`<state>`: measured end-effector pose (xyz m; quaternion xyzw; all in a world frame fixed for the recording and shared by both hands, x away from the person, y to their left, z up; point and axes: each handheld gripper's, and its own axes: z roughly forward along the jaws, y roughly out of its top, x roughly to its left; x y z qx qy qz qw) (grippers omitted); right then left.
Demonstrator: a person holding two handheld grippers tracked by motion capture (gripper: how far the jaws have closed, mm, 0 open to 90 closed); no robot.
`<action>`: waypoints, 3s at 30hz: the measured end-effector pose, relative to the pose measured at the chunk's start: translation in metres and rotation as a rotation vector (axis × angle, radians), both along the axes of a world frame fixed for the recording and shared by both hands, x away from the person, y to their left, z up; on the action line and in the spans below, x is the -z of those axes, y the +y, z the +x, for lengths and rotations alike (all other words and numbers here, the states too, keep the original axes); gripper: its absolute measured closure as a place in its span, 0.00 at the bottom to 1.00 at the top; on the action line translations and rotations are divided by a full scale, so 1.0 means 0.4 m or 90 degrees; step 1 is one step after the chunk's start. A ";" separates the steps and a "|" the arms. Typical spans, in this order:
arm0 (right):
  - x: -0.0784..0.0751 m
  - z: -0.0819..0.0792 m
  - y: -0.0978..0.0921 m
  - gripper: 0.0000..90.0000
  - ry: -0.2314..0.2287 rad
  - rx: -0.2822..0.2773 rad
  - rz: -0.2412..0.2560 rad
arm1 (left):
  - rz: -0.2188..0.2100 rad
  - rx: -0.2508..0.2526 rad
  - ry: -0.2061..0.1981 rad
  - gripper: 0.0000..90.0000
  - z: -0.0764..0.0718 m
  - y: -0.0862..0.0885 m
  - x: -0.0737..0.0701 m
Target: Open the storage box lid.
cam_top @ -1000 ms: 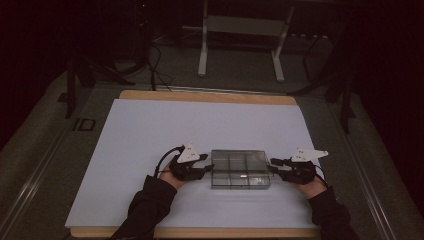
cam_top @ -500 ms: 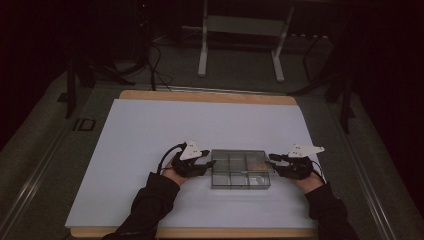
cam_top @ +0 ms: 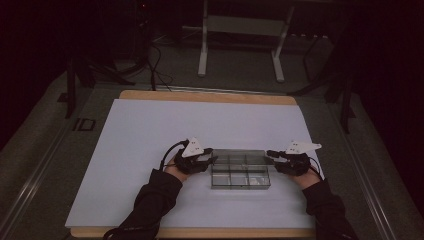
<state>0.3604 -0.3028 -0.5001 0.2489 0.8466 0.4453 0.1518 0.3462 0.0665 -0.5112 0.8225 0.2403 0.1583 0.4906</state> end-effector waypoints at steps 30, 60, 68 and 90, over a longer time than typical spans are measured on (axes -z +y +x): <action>-0.019 0.023 0.007 0.84 -0.010 0.025 0.020 | -0.026 -0.046 -0.023 0.82 0.019 -0.006 -0.008; -0.016 0.041 0.018 0.88 -0.017 0.071 0.045 | -0.055 -0.091 -0.028 0.88 0.042 -0.019 -0.003; -0.015 0.048 0.023 0.89 -0.013 0.083 0.044 | -0.075 -0.097 -0.028 0.88 0.051 -0.017 0.003; 0.000 0.063 0.037 0.88 0.004 0.138 0.066 | -0.097 -0.135 -0.013 0.82 0.074 -0.032 0.016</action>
